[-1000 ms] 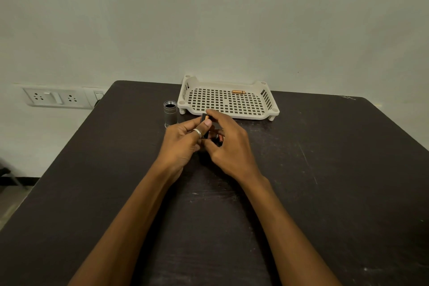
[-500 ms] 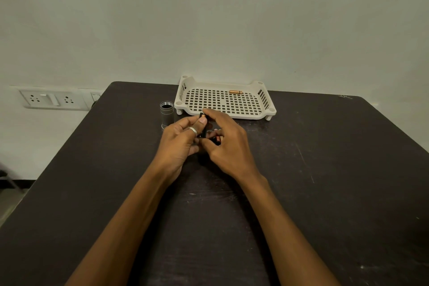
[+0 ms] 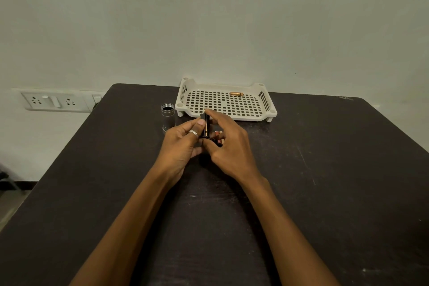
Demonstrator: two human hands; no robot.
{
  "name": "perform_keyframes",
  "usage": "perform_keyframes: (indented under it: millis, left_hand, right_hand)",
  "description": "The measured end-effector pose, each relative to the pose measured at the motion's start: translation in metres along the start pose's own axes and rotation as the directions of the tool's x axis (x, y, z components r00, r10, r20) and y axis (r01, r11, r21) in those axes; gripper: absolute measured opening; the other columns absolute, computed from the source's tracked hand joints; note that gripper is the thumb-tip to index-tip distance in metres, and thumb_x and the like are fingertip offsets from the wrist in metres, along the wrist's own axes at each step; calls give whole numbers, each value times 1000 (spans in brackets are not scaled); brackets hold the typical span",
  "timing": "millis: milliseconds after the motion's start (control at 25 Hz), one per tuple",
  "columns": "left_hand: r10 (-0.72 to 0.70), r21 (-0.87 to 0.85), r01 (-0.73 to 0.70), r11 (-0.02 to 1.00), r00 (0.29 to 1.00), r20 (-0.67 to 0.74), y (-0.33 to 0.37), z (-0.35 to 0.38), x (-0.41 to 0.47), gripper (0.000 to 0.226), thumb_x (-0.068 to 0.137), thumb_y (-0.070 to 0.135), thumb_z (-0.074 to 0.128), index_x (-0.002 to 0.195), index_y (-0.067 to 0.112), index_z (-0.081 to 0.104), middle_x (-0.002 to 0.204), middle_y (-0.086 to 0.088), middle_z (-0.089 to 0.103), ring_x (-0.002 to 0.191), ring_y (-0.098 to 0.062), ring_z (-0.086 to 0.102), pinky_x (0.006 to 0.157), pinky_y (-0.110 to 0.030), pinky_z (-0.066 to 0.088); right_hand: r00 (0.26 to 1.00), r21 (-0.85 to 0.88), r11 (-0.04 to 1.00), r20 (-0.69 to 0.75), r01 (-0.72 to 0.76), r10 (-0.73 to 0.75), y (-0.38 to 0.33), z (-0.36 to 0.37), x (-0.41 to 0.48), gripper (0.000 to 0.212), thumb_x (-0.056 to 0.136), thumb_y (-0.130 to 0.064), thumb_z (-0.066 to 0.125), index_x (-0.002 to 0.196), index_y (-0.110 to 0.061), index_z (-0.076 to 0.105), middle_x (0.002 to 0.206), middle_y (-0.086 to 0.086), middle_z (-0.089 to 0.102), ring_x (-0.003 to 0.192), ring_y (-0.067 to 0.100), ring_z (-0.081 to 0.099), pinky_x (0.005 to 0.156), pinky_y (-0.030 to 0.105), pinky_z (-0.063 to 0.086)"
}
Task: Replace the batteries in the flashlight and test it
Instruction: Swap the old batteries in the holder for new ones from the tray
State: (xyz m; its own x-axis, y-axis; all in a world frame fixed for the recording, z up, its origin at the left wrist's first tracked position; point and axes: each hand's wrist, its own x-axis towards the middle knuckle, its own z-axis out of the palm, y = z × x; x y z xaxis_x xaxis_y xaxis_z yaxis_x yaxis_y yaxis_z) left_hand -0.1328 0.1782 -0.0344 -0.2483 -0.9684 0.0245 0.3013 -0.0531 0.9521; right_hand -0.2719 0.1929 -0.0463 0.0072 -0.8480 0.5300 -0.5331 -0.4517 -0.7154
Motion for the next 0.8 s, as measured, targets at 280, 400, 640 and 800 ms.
perform_keyframes:
  millis: [280,400,640,800]
  left_hand:
    - [-28,-56,27,998,999,-15,-1,2,2,32,106,18,45,105,14,77,106,-12,77,99,-21,74,75,-26,59]
    - [-59,-82,54,995,996,-67,-2,3,5,28,106,16,46,103,10,74,98,-9,78,96,-20,75,76,-28,60]
    - [-116,-118,100,988,985,-130,2,7,5,26,106,15,46,98,11,71,91,-8,79,89,-19,77,70,-26,61]
    - [-132,-128,115,985,982,-136,4,7,6,23,105,15,46,100,12,69,91,-7,79,89,-19,77,70,-26,62]
  right_hand:
    - [997,51,997,62,-58,55,-2,-4,2,69,80,-9,75,144,-23,53,134,-7,62,115,4,63,95,22,55]
    - [992,78,991,-54,-112,117,2,-14,15,53,86,-15,66,138,-22,60,132,-9,64,111,0,63,89,17,55]
    - [956,-357,892,-193,-278,221,35,-26,94,42,93,2,54,133,-4,62,132,12,66,123,26,61,101,33,47]
    - [941,-617,731,-50,-292,334,62,-28,147,31,95,-3,55,125,0,62,127,17,65,118,32,60,92,36,47]
